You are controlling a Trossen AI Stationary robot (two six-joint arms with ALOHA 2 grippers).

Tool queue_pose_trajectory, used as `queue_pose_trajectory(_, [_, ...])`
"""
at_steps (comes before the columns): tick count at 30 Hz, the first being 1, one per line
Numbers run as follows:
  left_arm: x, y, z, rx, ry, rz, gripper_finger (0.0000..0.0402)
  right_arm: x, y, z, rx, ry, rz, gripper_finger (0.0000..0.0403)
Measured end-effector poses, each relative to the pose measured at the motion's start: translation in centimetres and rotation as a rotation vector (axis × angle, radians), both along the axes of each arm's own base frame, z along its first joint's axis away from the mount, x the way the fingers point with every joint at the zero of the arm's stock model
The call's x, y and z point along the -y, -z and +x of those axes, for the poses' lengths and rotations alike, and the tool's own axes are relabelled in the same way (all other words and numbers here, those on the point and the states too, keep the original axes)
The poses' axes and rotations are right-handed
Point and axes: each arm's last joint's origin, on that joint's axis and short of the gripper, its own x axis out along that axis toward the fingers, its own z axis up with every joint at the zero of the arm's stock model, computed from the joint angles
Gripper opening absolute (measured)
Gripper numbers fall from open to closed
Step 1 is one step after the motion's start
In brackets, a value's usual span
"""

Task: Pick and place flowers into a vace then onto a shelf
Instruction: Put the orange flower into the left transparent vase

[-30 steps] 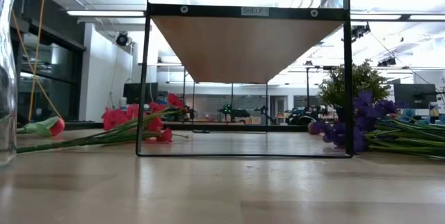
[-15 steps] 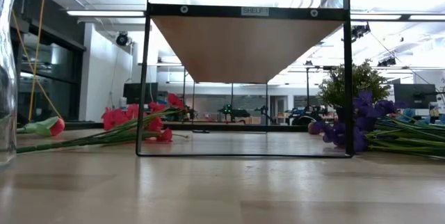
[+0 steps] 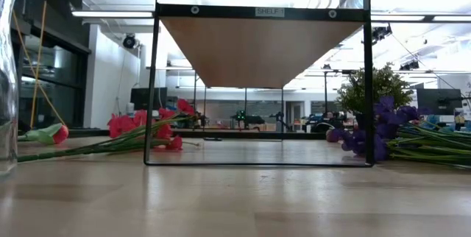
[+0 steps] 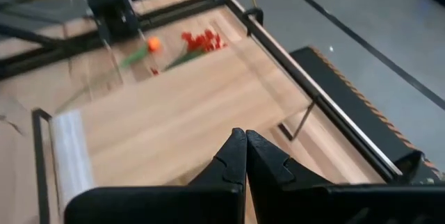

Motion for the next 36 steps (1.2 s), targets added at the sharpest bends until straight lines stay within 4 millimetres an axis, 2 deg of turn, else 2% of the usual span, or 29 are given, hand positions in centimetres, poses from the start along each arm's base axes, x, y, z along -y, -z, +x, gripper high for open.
queue_pose_trajectory(6, [0.2,2.9,0.7,0.08,0.011,-0.062,0.025,0.0,0.7,0.8,-0.065,0.012,-0.011,0.0])
queue_pose_trajectory(11, [0.3,4.8,0.2,0.093,-0.041,-0.141,0.025,0.1,0.7,0.8,-0.072,0.035,-0.02,0.0])
queue_pose_trajectory(21, [0.8,6.4,0.2,0.068,-0.245,-0.396,0.025,0.2,0.8,0.6,-0.074,0.089,-0.024,0.0])
queue_pose_trajectory(28, [1.7,7.2,0.9,-0.031,-0.374,-0.424,0.025,0.3,1.0,0.4,-0.099,0.113,-0.044,0.0])
queue_pose_trajectory(36, [3.6,8.5,2.6,-0.153,-0.411,-0.387,0.025,0.4,1.1,0.2,-0.129,0.135,-0.077,0.0])
